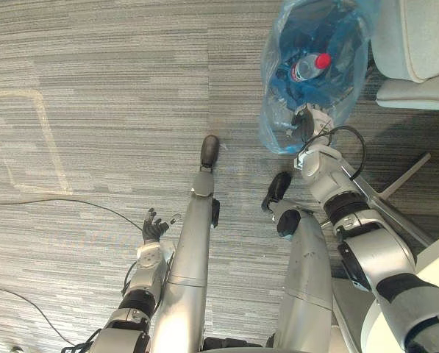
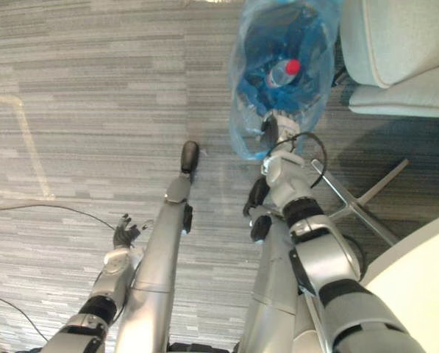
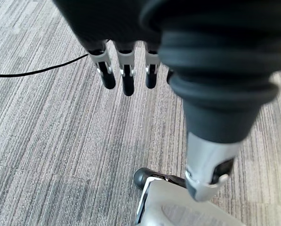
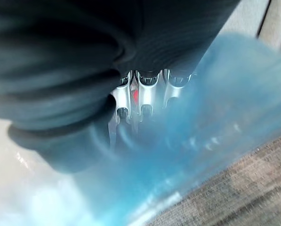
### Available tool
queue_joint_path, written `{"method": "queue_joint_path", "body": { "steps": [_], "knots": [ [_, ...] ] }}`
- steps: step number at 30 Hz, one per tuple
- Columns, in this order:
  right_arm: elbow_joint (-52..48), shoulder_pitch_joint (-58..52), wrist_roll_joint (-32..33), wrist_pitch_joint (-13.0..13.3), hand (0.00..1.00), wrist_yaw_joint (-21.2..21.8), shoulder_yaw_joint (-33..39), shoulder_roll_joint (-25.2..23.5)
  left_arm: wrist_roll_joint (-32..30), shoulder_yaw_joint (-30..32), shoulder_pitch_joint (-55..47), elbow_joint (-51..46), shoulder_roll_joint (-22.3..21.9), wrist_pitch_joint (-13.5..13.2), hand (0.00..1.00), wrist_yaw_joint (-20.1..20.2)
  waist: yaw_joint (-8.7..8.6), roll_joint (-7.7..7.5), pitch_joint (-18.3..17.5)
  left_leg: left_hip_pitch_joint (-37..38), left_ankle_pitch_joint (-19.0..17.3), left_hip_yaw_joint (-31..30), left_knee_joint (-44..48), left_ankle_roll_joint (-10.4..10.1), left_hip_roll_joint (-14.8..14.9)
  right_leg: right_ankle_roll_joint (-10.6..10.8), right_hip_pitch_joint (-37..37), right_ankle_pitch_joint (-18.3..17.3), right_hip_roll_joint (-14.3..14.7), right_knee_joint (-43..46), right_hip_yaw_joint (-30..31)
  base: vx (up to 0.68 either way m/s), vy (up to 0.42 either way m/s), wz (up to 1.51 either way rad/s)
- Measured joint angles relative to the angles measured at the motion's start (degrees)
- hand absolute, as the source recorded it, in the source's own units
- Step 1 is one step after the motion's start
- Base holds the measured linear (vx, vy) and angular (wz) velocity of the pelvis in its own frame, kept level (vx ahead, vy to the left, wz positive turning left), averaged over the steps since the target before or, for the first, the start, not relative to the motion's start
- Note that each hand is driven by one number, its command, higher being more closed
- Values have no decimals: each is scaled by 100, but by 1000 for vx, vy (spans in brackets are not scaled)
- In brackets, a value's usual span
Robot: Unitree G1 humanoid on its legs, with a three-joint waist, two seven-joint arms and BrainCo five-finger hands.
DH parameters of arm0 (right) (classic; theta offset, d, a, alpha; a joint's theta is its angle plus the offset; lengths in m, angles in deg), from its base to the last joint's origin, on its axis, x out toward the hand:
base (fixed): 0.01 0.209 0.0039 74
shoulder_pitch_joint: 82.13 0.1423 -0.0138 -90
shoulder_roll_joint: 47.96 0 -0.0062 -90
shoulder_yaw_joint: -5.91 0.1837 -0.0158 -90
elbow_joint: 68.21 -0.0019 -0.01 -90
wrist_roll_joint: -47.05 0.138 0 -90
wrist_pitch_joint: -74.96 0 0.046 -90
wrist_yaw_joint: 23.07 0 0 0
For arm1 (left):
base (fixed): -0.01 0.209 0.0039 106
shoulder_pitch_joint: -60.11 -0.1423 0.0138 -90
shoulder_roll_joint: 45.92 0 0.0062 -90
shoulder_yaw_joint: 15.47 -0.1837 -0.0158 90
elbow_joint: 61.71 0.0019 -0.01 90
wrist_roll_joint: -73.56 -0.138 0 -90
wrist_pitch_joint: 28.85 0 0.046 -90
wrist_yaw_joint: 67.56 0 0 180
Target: Gather rubbish on tea table into small bin, then transfer packed bag to large trash can.
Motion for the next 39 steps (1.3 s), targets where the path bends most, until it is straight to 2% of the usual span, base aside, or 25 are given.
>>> {"method": "queue_joint_path", "body": {
  "steps": [13, 25, 31, 32, 39],
  "knots": [
    [-1042, -495, 399, 31, 100, -30, -101, -101, -1, 102, 1, 1, 1, 22, 0, -12, -17, 0, 0, 191, 61, 52, 12, -40, 86, -18, 208, 54, 55, -47, 0, -54, 27, -3],
    [-2569, -1767, 841, 220, 100, -123, -210, -563, -182, 161, -4, 8, 83, 218, 0, 10, -60, -42, -26, 1559, 205, 350, -798, 106, 284, 87, 1523, 280, 182, -902, 19, -34, 9, -7],
    [-2821, -2204, 995, 341, 100, -80, -205, -759, -294, 139, -29, 21, -124, 261, 0, 153, -111, -170, -135, 2388, 380, 489, -1504, 148, 301, 97, 2271, 516, 197, -1577, 10, 39, 24, -6],
    [-2822, -2267, 998, 342, 0, -57, -205, -813, -329, 139, -30, 30, -148, 265, 0, 170, -128, -191, -159, 2500, 418, 495, -1596, 122, 299, 102, 2377, 537, 199, -1663, 1, 55, 20, 0],
    [-2755, -2384, 903, 342, 0, -18, -137, -866, -412, 147, -28, 249, -244, 282, 0, 166, -166, -220, -263, 2854, 479, 536, -1923, 91, 300, 95, 2665, 571, 207, -1898, -7, 29, -13, -1]
  ]
}}
